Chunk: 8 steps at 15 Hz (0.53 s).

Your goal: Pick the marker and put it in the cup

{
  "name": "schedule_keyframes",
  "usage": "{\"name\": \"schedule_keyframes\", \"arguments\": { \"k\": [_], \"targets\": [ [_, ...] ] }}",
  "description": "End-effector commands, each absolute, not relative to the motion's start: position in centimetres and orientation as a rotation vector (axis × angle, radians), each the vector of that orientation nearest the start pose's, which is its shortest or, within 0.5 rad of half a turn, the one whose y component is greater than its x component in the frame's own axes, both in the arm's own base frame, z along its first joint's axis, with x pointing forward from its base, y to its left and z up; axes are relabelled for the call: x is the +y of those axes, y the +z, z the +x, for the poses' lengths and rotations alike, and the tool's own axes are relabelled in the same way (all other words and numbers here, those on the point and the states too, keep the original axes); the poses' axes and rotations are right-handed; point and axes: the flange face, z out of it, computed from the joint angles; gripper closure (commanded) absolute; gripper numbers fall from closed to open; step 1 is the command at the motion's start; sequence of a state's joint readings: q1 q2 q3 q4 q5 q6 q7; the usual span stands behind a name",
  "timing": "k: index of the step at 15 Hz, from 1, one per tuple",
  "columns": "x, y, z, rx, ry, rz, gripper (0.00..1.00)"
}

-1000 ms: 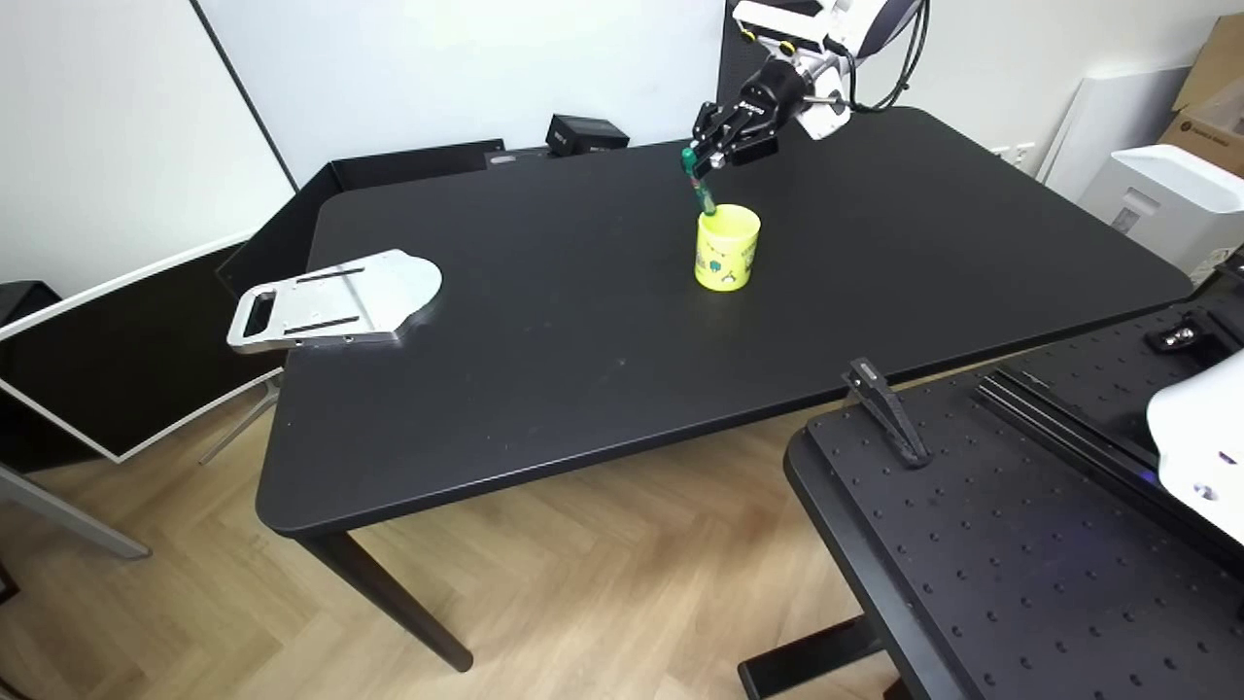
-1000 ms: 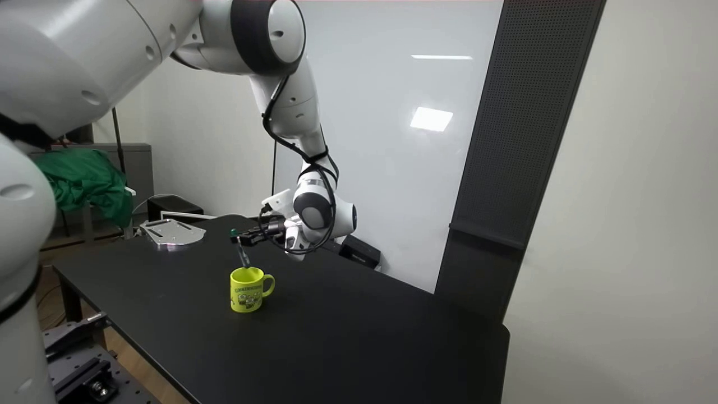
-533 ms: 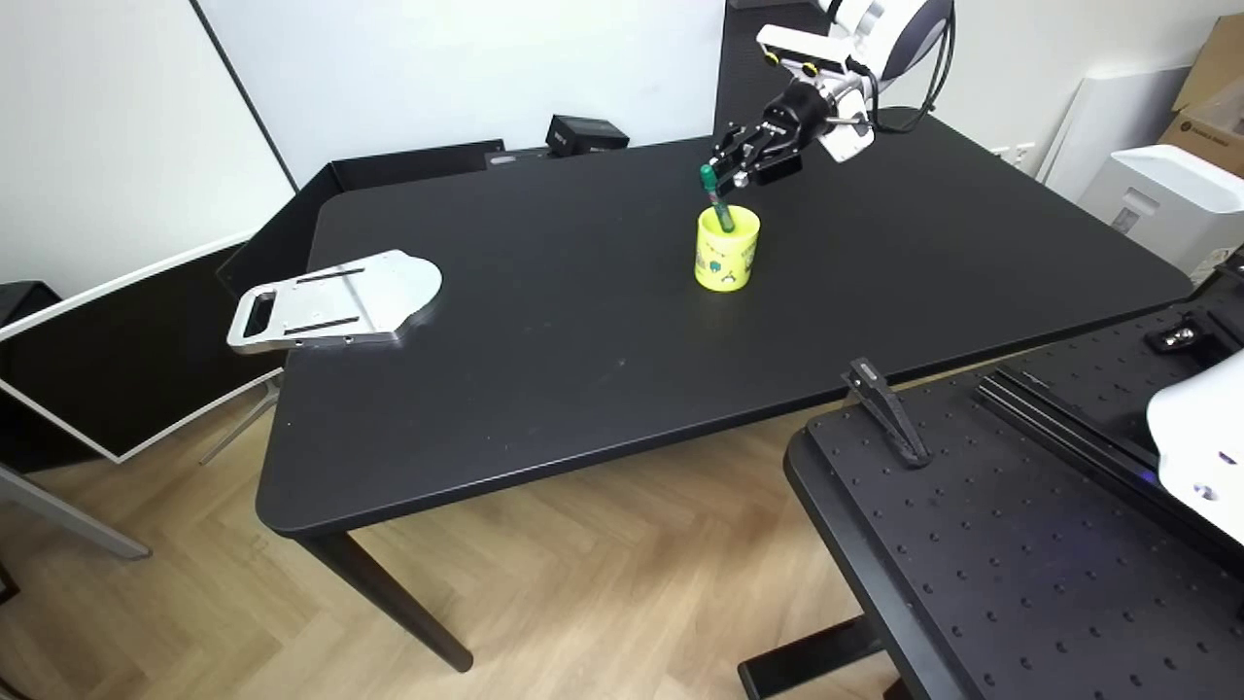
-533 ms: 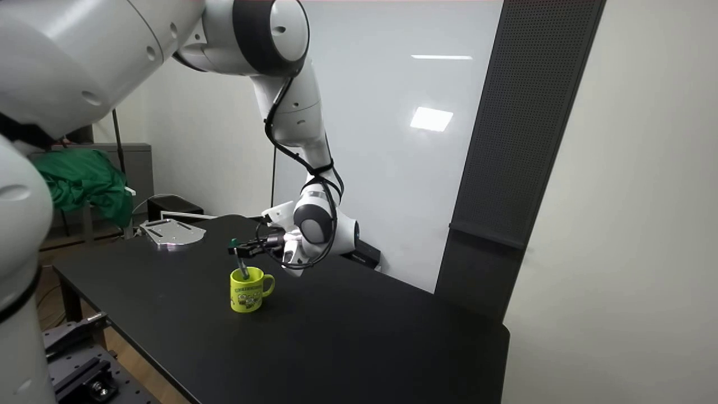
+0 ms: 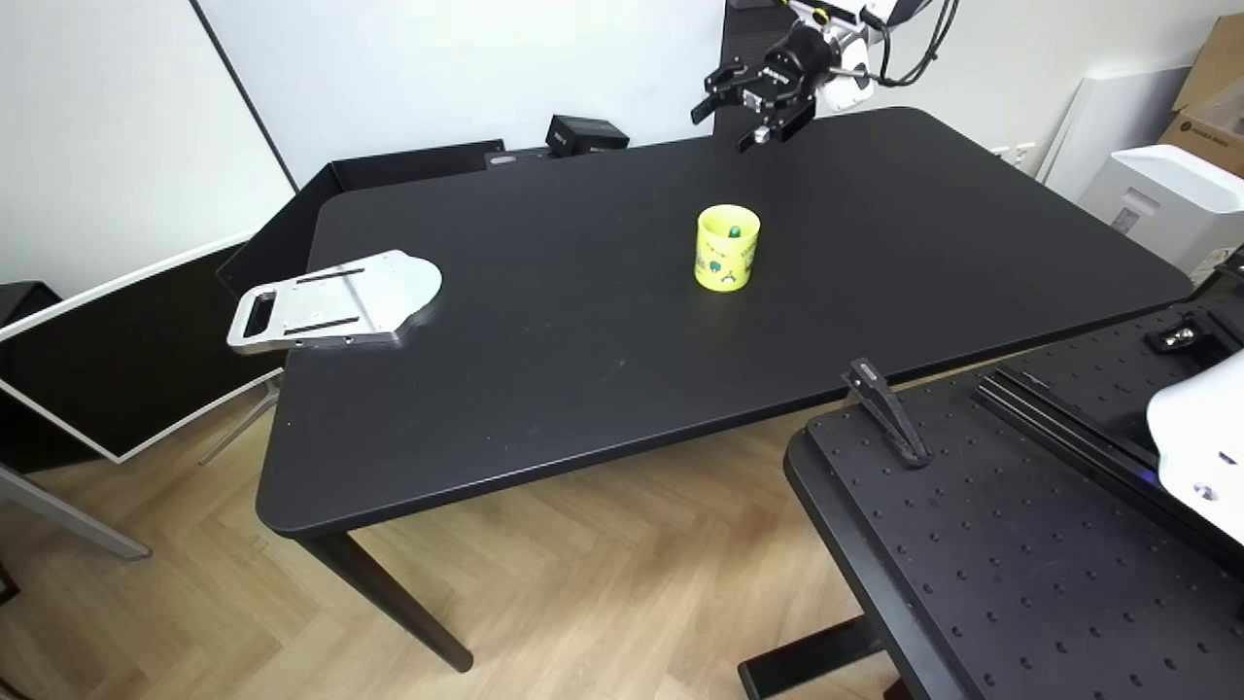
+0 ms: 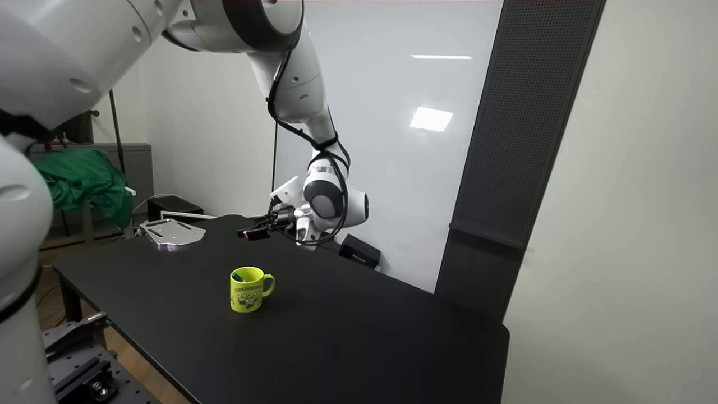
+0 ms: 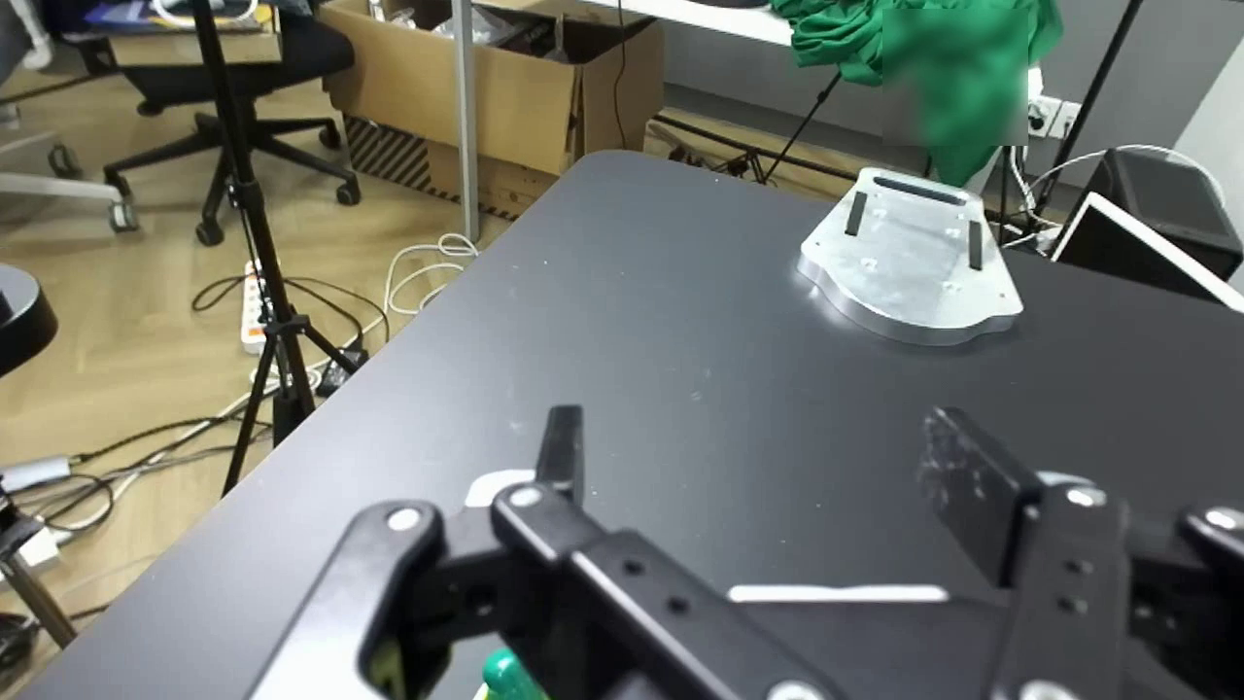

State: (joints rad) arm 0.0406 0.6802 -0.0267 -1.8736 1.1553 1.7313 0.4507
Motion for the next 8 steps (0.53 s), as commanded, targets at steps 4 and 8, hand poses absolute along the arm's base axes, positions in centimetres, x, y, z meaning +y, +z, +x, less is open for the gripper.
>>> {"name": "schedule_keyframes", "arguments": {
  "k": [4, 8],
  "targets": [
    [7.6, 24.2, 58.9, 1.06, 0.848, -2.146, 0.0],
    [6.5, 26.9, 57.7, 0.994, 0.717, -2.404, 0.0]
  ]
}}
